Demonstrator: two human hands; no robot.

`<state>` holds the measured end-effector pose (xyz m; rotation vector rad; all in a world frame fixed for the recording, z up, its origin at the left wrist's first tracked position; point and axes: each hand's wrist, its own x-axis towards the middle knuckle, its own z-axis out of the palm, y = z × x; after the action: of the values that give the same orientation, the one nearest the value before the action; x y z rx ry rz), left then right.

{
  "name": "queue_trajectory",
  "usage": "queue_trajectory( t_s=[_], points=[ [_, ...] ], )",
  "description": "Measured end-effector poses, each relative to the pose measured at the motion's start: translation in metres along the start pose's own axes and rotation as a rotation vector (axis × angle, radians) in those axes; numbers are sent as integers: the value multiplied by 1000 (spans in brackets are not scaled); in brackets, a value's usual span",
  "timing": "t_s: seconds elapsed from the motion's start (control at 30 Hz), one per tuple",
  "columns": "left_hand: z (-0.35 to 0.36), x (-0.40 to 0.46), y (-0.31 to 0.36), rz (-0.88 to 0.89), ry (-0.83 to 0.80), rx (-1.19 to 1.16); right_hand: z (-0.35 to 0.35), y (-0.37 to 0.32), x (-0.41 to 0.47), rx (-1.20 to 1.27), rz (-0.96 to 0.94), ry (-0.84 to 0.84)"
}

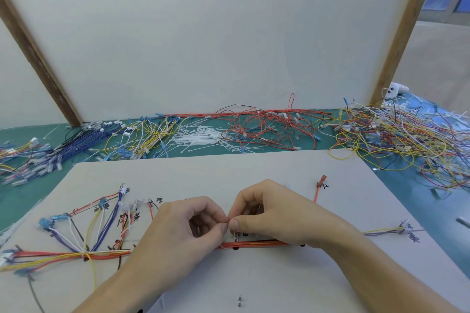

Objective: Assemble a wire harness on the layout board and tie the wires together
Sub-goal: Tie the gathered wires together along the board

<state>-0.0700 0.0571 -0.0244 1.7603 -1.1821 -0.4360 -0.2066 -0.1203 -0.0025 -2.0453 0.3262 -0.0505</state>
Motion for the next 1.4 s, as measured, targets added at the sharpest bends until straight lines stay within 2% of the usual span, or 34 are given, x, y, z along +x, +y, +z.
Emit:
queue_trajectory(
  t_s=[0.87, 1.4],
  points=[
    [0, 1, 1, -16, -31, -29, 0, -1, -2, 14, -2, -6],
    [-2, 1, 5, -15, -46, 31, -1, -1, -1, 28, 1, 10]
  ],
)
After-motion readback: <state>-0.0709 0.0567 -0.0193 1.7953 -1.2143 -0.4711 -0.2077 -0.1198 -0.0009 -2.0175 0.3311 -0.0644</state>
